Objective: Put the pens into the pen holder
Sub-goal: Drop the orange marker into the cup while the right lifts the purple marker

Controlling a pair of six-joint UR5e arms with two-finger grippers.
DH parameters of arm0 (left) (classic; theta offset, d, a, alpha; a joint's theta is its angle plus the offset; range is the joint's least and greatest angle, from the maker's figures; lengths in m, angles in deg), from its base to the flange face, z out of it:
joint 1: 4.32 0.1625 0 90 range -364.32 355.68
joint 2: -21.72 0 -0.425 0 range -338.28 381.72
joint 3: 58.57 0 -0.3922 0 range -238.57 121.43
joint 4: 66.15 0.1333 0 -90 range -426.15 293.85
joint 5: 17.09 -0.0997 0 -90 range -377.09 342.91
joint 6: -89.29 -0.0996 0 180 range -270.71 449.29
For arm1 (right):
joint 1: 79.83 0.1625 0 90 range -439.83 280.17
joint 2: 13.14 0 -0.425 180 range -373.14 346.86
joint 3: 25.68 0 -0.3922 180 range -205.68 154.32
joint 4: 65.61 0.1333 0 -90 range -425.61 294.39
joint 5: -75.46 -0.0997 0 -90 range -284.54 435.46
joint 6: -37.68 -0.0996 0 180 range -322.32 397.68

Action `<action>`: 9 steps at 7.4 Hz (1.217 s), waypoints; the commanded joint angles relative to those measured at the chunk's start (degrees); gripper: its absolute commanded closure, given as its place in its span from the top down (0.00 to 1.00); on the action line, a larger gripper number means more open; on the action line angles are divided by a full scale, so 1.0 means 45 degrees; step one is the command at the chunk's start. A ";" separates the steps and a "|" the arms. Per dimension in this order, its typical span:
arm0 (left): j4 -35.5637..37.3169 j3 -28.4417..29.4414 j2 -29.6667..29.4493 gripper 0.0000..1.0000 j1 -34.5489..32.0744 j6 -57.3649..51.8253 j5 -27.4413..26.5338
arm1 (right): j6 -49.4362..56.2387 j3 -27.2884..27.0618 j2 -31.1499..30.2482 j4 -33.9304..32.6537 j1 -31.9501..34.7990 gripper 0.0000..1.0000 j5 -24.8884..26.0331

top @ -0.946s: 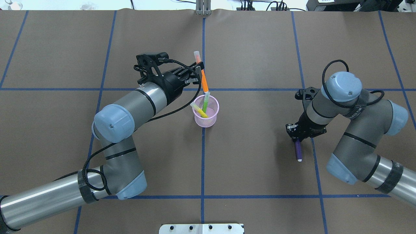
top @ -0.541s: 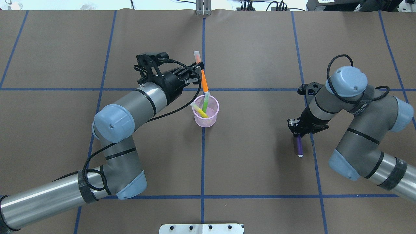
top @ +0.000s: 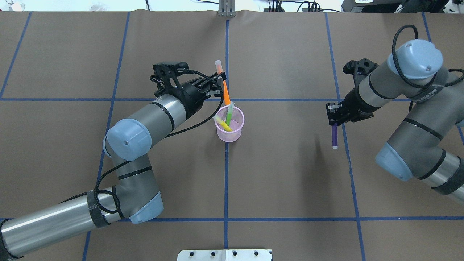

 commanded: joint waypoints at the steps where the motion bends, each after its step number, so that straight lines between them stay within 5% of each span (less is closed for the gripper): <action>1: -0.0010 0.0143 0.0018 0.00 0.0368 -0.0014 -0.0045 | 0.0000 -0.0402 0.0219 0.0031 0.0431 0.00 -0.0023; 8: -0.0282 0.0866 -0.0002 0.00 0.1013 0.0005 -0.0571 | -0.0020 -0.0930 0.0668 0.0050 0.0880 0.00 -0.0023; 9: -0.0380 0.0867 -0.0021 0.13 0.1033 0.0044 -0.0572 | -0.0020 -0.0988 0.0862 0.0050 0.0939 0.00 -0.0023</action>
